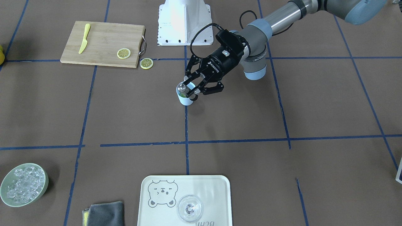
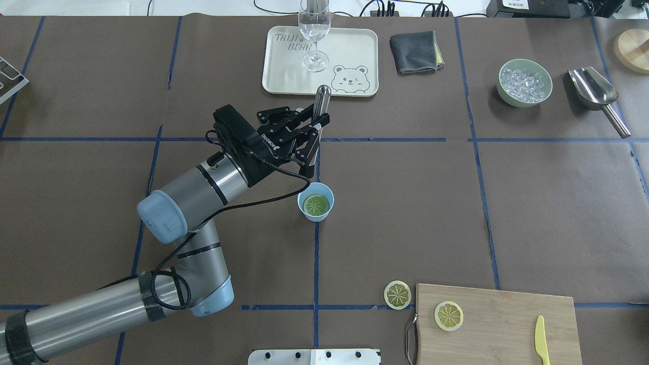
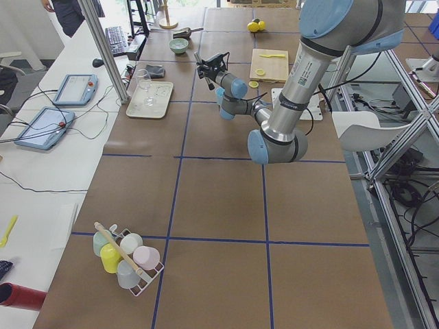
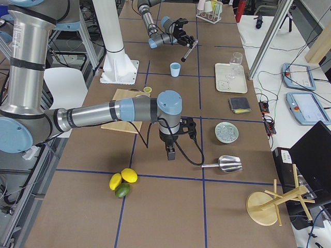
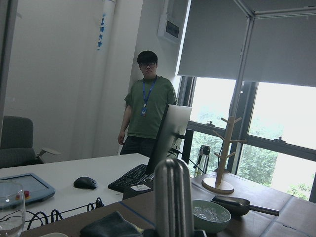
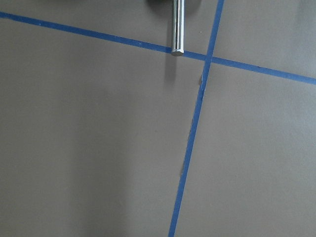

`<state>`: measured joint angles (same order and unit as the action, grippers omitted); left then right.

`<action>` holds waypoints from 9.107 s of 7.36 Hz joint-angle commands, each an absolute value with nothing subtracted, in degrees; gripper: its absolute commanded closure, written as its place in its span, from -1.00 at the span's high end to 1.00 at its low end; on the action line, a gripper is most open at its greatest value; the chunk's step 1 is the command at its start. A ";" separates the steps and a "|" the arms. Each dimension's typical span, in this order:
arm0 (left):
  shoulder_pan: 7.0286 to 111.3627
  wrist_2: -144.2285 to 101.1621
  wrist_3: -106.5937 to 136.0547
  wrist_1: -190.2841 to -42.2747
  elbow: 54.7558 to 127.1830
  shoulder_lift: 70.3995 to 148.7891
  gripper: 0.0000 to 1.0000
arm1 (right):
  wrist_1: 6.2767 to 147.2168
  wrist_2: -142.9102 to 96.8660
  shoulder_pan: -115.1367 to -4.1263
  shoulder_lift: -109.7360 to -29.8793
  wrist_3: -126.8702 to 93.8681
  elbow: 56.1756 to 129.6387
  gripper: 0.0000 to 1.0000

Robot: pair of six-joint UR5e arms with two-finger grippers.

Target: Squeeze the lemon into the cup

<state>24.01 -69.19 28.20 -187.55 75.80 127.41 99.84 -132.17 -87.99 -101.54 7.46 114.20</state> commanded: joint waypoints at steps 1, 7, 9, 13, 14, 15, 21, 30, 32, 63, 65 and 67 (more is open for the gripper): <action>22.06 -67.59 27.33 -187.82 75.58 128.32 -1.00 | 99.84 -132.10 -88.33 -101.69 7.47 114.17 1.00; 18.56 -64.71 24.37 -189.49 70.85 127.97 -1.00 | 99.67 -131.93 -88.33 -101.60 7.47 113.73 1.00; 17.93 -64.25 23.99 -189.40 71.10 127.97 -1.00 | 99.67 -131.92 -88.33 -101.60 7.47 113.64 1.00; 20.03 -64.69 23.29 -189.14 80.23 128.23 -1.00 | 99.67 -132.01 -88.33 -101.78 7.47 113.64 1.00; 21.78 -65.47 22.94 -185.40 81.90 127.71 -1.00 | 99.49 -132.01 -88.33 -101.78 7.47 113.12 1.00; 24.23 -68.70 23.29 -179.10 83.57 127.62 -1.00 | 99.41 -132.01 -88.33 -101.78 7.47 113.03 1.00; 38.02 -88.54 24.62 -118.22 105.88 119.27 -1.00 | 99.32 -131.84 -88.77 -102.66 7.47 112.68 1.00; 46.85 -100.63 42.72 -104.26 107.68 101.99 -1.00 | 99.23 -131.66 -88.77 -102.66 7.47 112.68 1.00; 46.67 -100.63 44.02 -111.96 103.82 98.18 -1.00 | 99.23 -131.66 -88.77 -102.66 7.47 112.68 1.00; 90.97 -140.71 -15.56 -83.76 98.80 84.81 1.00 | 99.32 -132.19 -90.09 -103.18 7.56 112.76 1.00; 91.05 -135.48 -15.73 -83.76 99.66 85.17 1.00 | 99.32 -132.19 -90.09 -103.18 7.56 112.76 1.00; 92.02 -134.56 -15.82 -83.85 100.54 85.17 1.00 | 99.32 -132.19 -91.13 -104.58 7.56 113.02 1.00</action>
